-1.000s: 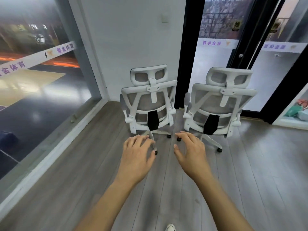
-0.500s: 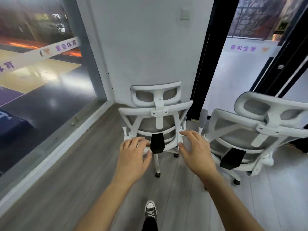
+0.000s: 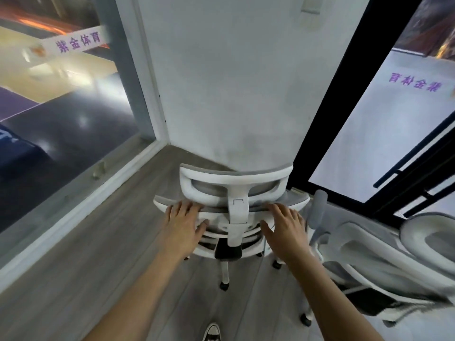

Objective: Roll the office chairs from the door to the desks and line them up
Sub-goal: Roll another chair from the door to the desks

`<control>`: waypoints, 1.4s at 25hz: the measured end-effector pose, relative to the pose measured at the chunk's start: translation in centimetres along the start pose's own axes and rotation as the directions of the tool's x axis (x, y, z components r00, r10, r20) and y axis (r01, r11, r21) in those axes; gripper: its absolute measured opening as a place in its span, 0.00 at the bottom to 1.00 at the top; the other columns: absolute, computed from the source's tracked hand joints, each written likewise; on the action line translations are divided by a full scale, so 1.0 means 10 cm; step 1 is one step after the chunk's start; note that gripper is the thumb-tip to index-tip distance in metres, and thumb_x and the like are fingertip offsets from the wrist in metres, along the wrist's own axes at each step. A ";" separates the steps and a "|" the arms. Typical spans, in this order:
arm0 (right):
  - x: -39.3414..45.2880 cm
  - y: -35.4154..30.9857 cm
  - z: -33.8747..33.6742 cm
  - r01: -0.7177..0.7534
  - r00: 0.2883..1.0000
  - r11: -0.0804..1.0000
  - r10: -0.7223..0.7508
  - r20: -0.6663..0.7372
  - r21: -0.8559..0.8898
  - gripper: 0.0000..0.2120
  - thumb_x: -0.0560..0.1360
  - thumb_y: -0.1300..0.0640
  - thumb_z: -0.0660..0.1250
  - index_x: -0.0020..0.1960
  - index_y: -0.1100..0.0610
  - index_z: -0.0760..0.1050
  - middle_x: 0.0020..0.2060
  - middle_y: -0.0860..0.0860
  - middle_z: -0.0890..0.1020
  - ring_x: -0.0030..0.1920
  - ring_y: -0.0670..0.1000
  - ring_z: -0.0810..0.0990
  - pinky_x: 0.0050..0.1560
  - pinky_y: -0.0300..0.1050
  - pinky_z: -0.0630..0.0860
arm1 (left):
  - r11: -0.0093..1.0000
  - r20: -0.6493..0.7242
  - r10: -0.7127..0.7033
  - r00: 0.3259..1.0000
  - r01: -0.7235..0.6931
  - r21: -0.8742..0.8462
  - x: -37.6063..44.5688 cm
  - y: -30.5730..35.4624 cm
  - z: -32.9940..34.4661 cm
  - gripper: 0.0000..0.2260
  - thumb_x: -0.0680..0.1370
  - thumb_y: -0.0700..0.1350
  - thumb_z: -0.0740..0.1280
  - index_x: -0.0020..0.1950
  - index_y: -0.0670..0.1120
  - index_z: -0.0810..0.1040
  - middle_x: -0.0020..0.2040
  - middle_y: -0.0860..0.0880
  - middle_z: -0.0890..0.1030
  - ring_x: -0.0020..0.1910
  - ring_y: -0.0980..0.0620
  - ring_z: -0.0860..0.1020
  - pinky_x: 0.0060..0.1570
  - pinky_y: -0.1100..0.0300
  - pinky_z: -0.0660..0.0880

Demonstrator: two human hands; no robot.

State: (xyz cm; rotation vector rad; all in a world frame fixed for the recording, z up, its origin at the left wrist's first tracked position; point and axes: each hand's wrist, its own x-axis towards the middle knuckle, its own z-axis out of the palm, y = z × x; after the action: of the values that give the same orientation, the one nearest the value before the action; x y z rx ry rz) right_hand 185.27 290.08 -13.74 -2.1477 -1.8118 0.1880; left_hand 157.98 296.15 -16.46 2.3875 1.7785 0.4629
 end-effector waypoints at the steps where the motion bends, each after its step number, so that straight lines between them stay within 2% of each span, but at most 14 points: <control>1: 0.06 0.07 0.10 0.031 1.000 0.999 -0.031 0.000 -0.005 0.24 0.79 0.41 0.62 0.73 0.47 0.67 0.71 0.50 0.72 0.73 0.55 0.66 0.76 0.54 0.55 | 1.000 -0.016 -0.020 1.000 0.019 -0.016 0.01 -0.03 0.07 0.21 0.77 0.61 0.58 0.64 0.52 0.75 0.61 0.47 0.77 0.64 0.40 0.73 0.69 0.41 0.64; 4: 0.11 0.26 0.28 0.118 0.993 0.991 -0.116 -0.034 0.066 0.24 0.78 0.37 0.59 0.67 0.50 0.74 0.65 0.50 0.77 0.72 0.55 0.69 0.78 0.60 0.49 | 0.996 -0.059 -0.077 0.995 0.074 -0.057 -0.11 -0.02 0.18 0.20 0.76 0.62 0.61 0.61 0.51 0.76 0.54 0.48 0.76 0.57 0.42 0.74 0.69 0.42 0.64; 7: 0.03 0.40 0.31 0.214 0.976 0.966 -0.207 -0.063 0.146 0.24 0.78 0.38 0.59 0.64 0.52 0.77 0.62 0.50 0.79 0.69 0.55 0.72 0.77 0.64 0.51 | 0.984 -0.095 -0.165 0.982 0.157 -0.086 -0.40 0.12 0.19 0.20 0.76 0.64 0.61 0.60 0.53 0.77 0.53 0.50 0.76 0.56 0.43 0.75 0.69 0.40 0.64; 11: -0.18 0.52 0.31 0.390 0.919 0.896 -0.392 -0.038 0.210 0.19 0.78 0.42 0.62 0.63 0.51 0.77 0.62 0.50 0.78 0.69 0.54 0.72 0.78 0.62 0.50 | 0.942 -0.176 -0.334 0.926 0.323 -0.087 -1.11 0.47 0.15 0.19 0.75 0.64 0.61 0.59 0.54 0.77 0.52 0.49 0.76 0.56 0.45 0.70 0.65 0.41 0.69; 14: -0.39 0.48 0.30 0.502 0.852 0.813 -0.524 -0.006 0.295 0.18 0.78 0.42 0.63 0.62 0.50 0.77 0.62 0.48 0.77 0.69 0.53 0.72 0.79 0.60 0.50 | 0.883 -0.217 -0.463 0.859 0.469 -0.027 -1.78 0.73 0.03 0.19 0.76 0.65 0.60 0.59 0.55 0.77 0.53 0.50 0.76 0.55 0.44 0.71 0.62 0.44 0.70; 16: -0.58 0.36 0.30 0.580 0.784 0.746 -0.621 0.026 0.328 0.18 0.78 0.41 0.61 0.63 0.49 0.76 0.63 0.47 0.77 0.69 0.53 0.72 0.78 0.60 0.50 | 0.814 -0.272 -0.559 0.783 0.581 -0.002 -2.27 0.91 -0.07 0.18 0.76 0.65 0.59 0.57 0.56 0.77 0.52 0.50 0.77 0.54 0.45 0.72 0.59 0.44 0.72; 19: -0.96 0.09 0.39 0.665 0.671 0.634 -0.739 0.057 0.395 0.19 0.79 0.39 0.60 0.63 0.47 0.76 0.64 0.46 0.76 0.71 0.51 0.70 0.78 0.61 0.51 | 0.691 -0.304 -0.691 0.656 0.722 -0.012 -3.03 1.13 -0.18 0.18 0.75 0.64 0.59 0.57 0.57 0.77 0.52 0.51 0.77 0.54 0.45 0.72 0.60 0.45 0.70; 22: -1.52 -0.40 0.52 0.725 0.553 0.518 -0.831 0.063 0.455 0.20 0.79 0.39 0.60 0.62 0.49 0.77 0.64 0.48 0.77 0.71 0.52 0.71 0.78 0.61 0.51 | 0.560 -0.350 -0.789 0.505 0.825 -0.071 -3.88 1.12 -0.32 0.18 0.75 0.64 0.60 0.57 0.57 0.78 0.52 0.51 0.77 0.54 0.44 0.73 0.60 0.45 0.70; 28: -3.10 -1.42 0.69 0.792 0.304 0.283 -0.951 0.053 0.540 0.20 0.79 0.39 0.59 0.64 0.48 0.75 0.66 0.47 0.76 0.71 0.52 0.69 0.78 0.61 0.51 | 0.333 -0.430 -0.875 0.224 0.922 -0.197 -5.73 1.08 -0.73 0.20 0.74 0.65 0.60 0.59 0.56 0.78 0.52 0.49 0.78 0.54 0.42 0.74 0.60 0.41 0.73; 30: -3.68 -1.74 0.73 0.798 0.216 0.199 -0.976 0.039 0.568 0.21 0.79 0.39 0.59 0.65 0.49 0.75 0.65 0.47 0.76 0.71 0.52 0.70 0.78 0.61 0.51 | 0.259 -0.465 -0.876 0.130 0.939 -0.225 -6.36 1.09 -0.86 0.18 0.75 0.63 0.63 0.59 0.56 0.78 0.52 0.49 0.77 0.53 0.43 0.74 0.60 0.41 0.73; 32: -4.35 -2.07 0.74 0.785 0.139 0.129 -0.990 0.030 0.606 0.21 0.78 0.39 0.59 0.65 0.49 0.76 0.65 0.47 0.76 0.71 0.52 0.70 0.78 0.60 0.50 | 0.189 -0.489 -0.872 0.033 0.943 -0.274 -7.06 1.11 -0.94 0.15 0.75 0.59 0.68 0.59 0.55 0.78 0.53 0.49 0.76 0.55 0.43 0.72 0.62 0.41 0.71; 35: -5.22 -2.46 0.75 0.751 0.045 0.039 -0.999 0.008 0.660 0.20 0.78 0.39 0.61 0.64 0.48 0.76 0.64 0.44 0.76 0.72 0.49 0.69 0.79 0.60 0.49 | 0.120 -0.511 -0.857 -0.069 0.937 -0.328 -7.98 1.11 -1.03 0.14 0.76 0.56 0.70 0.60 0.55 0.78 0.55 0.49 0.75 0.58 0.43 0.71 0.67 0.41 0.67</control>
State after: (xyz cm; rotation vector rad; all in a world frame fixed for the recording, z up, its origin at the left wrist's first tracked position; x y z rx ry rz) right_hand 150.35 243.73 -18.35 -0.1206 -2.6455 0.8037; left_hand 144.18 216.10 -16.87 0.3476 3.1773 0.9080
